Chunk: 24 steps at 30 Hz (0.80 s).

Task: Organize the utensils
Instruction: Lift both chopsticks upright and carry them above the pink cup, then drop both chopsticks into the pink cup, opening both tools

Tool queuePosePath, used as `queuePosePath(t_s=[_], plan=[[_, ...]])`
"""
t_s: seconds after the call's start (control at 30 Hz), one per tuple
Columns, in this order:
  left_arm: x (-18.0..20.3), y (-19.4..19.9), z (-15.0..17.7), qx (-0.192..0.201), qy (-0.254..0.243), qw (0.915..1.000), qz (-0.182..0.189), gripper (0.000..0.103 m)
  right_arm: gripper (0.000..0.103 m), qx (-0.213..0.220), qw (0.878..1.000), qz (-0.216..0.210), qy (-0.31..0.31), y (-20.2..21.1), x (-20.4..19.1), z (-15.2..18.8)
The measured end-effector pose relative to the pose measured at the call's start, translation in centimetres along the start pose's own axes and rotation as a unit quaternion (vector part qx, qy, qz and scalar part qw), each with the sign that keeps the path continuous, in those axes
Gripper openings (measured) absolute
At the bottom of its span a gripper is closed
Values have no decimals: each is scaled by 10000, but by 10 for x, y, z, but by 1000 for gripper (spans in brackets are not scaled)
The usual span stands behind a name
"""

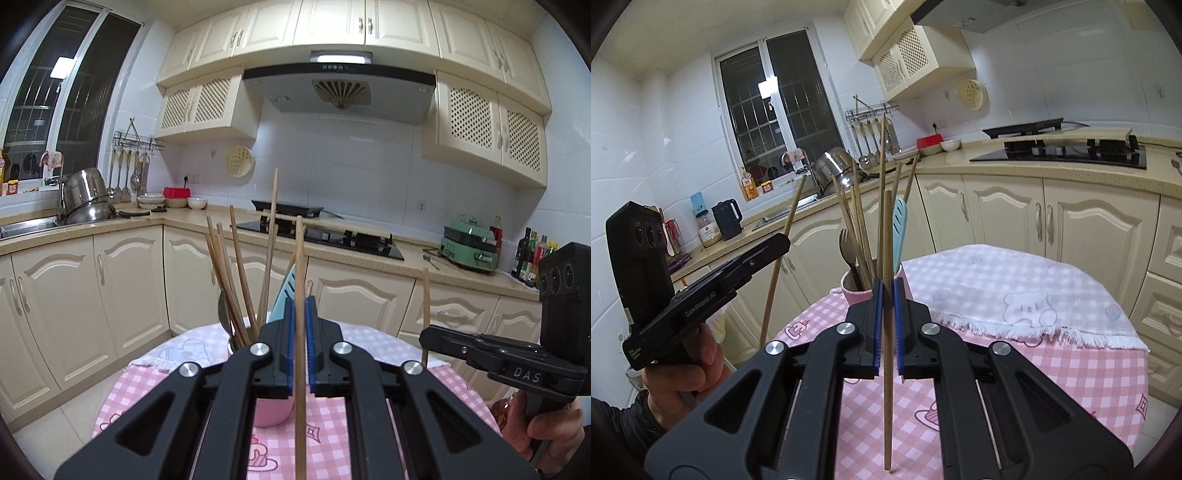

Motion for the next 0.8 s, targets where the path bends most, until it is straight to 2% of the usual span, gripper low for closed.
queuePosePath(t_s=[0.23,0.37,0.63,0.8], plan=[[-3,5,-28,520,144,9985,-25,5,6,350,9992,-130,148,3,-13,-28],[-4,0,-51,898,195,9958,6,5,6,646,9972,-250,280,-3,-26,-60],[-17,-35,-97,1553,247,9874,-174,5,6,1066,9920,-462,485,-38,-43,-126],[-30,-61,-104,1670,339,9851,-239,5,6,1148,9904,-493,591,-66,-44,-146]])
Point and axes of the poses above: each gripper's, at about its wrist camera, not at the fingertips, and y roughly against the way its jaws point, x to its right, z to its underside, the point moved 7 cm from there along -y, roughly the way its jaws point, and after that the axes turned 3 degrees about -y, right-handed, at the moved point
